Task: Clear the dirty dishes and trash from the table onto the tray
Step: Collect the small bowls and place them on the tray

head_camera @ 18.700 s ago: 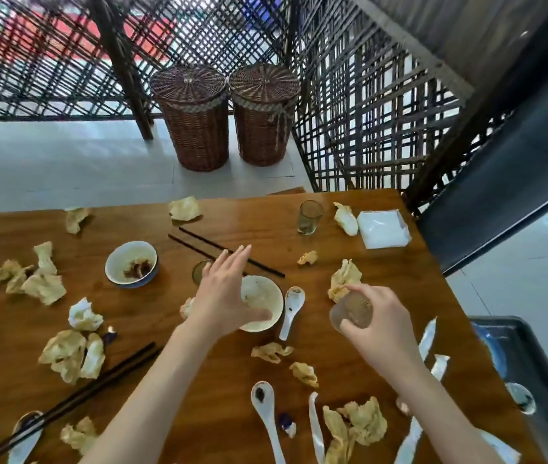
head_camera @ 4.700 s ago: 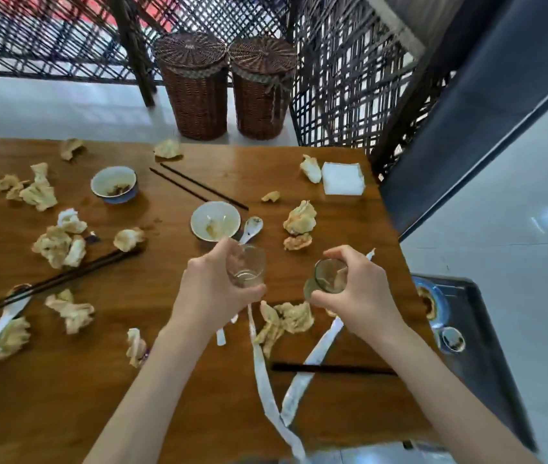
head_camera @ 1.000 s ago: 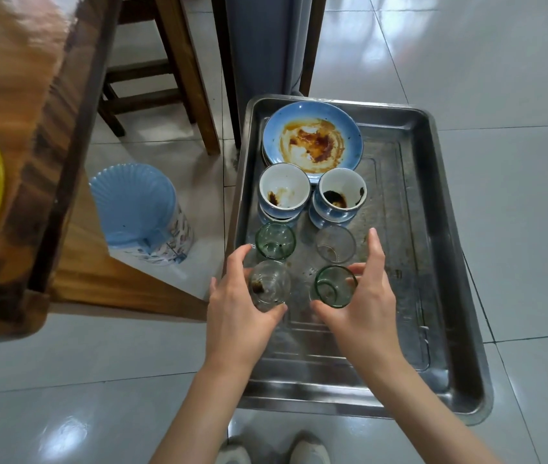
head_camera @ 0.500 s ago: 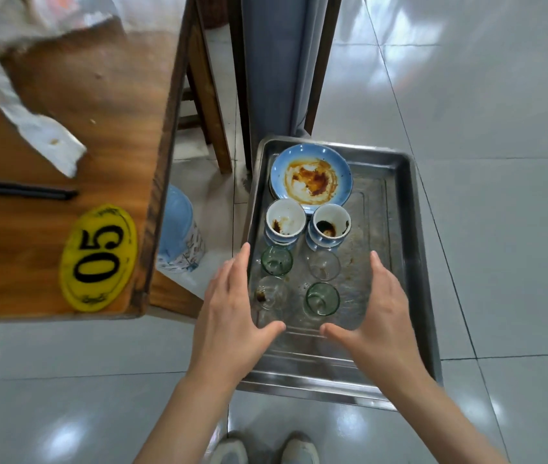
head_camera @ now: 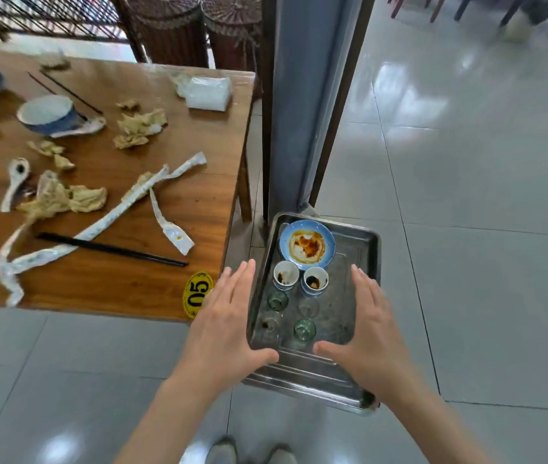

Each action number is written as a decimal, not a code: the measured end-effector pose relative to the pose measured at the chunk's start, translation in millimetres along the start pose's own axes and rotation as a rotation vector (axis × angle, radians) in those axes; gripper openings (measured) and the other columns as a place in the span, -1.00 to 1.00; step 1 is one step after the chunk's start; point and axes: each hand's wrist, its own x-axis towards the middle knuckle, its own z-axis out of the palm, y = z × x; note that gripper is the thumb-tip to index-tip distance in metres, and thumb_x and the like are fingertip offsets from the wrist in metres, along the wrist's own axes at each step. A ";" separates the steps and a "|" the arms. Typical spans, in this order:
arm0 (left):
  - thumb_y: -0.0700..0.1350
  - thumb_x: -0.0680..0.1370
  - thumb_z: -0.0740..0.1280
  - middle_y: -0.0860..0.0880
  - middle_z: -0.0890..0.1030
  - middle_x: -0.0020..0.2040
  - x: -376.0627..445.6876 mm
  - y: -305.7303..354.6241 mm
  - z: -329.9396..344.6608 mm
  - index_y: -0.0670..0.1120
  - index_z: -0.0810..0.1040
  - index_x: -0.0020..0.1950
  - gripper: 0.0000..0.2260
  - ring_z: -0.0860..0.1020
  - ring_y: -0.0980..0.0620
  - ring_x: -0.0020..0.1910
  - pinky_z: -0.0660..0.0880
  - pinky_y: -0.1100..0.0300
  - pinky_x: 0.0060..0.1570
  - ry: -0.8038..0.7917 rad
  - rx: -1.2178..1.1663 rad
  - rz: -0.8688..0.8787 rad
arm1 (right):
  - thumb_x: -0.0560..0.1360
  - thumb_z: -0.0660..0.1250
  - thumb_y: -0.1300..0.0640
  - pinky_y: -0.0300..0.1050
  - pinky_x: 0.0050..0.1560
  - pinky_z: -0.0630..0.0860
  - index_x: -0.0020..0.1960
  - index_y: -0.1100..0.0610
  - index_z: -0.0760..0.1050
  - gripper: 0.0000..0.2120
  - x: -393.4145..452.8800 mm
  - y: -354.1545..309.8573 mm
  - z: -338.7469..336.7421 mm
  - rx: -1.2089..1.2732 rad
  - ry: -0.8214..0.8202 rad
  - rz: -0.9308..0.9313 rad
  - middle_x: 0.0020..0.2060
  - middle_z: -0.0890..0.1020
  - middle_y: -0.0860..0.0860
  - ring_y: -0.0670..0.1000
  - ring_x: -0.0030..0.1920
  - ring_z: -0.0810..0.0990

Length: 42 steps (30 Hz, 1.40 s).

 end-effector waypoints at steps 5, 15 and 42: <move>0.21 0.22 0.52 0.13 0.00 0.53 -22.5 7.0 -73.8 0.12 -0.19 0.51 0.12 -0.10 0.09 0.50 0.04 0.08 0.43 0.041 -0.024 -0.090 | 0.24 0.55 -0.09 -0.03 0.50 0.03 0.53 -0.02 -0.18 0.14 -18.9 -50.6 -40.4 -0.013 -0.046 -0.081 0.51 -0.02 -0.14 -0.07 0.51 -0.09; 0.25 0.17 0.53 0.08 0.09 0.52 -64.2 -48.2 -213.3 0.13 -0.13 0.52 0.13 -0.03 0.04 0.51 0.17 -0.02 0.41 0.179 -0.033 -0.251 | 0.25 0.56 -0.03 -0.01 0.49 0.06 0.52 -0.05 -0.14 0.11 -14.7 -192.8 -49.4 -0.013 -0.128 -0.281 0.50 0.06 -0.13 -0.07 0.50 -0.03; 0.26 0.18 0.53 0.10 0.09 0.53 -49.8 -336.0 -418.9 0.15 -0.10 0.52 0.10 0.01 0.07 0.51 0.22 0.04 0.41 0.268 -0.041 -0.400 | 0.25 0.54 -0.13 -0.07 0.45 0.05 0.51 -0.12 -0.16 0.10 102.2 -488.5 108.6 -0.137 -0.123 -0.335 0.51 0.00 -0.18 -0.08 0.51 -0.06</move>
